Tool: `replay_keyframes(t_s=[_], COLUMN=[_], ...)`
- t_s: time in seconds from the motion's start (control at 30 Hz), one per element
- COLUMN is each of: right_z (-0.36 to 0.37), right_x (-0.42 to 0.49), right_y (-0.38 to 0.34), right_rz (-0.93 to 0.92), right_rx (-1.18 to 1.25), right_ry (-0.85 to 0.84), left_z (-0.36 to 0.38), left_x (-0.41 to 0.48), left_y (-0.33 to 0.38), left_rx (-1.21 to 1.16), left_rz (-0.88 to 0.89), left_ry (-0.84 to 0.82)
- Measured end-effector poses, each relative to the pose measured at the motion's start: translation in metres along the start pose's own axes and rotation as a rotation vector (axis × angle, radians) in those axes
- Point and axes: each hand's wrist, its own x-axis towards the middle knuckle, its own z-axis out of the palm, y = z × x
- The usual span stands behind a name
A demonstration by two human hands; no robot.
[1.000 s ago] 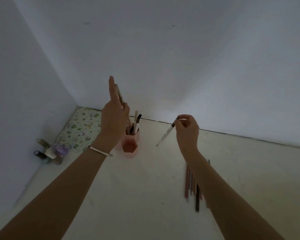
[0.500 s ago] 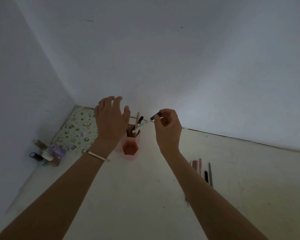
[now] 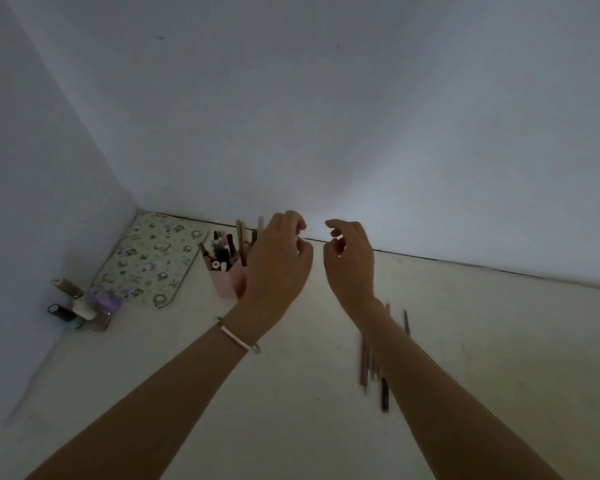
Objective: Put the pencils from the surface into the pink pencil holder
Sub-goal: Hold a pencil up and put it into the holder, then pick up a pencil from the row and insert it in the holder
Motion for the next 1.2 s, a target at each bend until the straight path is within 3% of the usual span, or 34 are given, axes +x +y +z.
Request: replay_keyframes(t_s=[0.17,0.23,0.33,0.5,0.7,0.93,1.2], right_z=[-0.068,-0.087,-0.108,-0.127,-0.120,-0.061,-0.021], right_x=[-0.001,-0.008,-0.021,-0.042,-0.053,-0.068,-0.085], right_y=[0.039,0.052,0.069,0.092,0.108,0.113,0.105], right_rz=[0.138,0.166,0.201,0.247,0.298,0.360,0.239], right_rx=[-0.028,-0.051,-0.067,-0.084,-0.118,-0.483,-0.691], right_ry=[0.074,0.074,0.068,0.075,0.019,-0.422,-0.431], left_z=[0.087,0.111,0.133,0.147,0.143,0.089,0.040], left_x=[-0.051,-0.070,-0.092,-0.109,-0.096,-0.042,-0.033], left_y=[0.029,0.033,0.039,0.046,0.039,0.027,0.013], left_rx=[0.076,0.110,0.177,0.259,0.072,-0.158,-0.235], left_rz=[-0.333,-0.383,-0.381,-0.353,-0.527,-0.471,-0.411], left_ry=[-0.567,-0.697,-0.761,-0.723,-0.757,-0.457,-0.281])
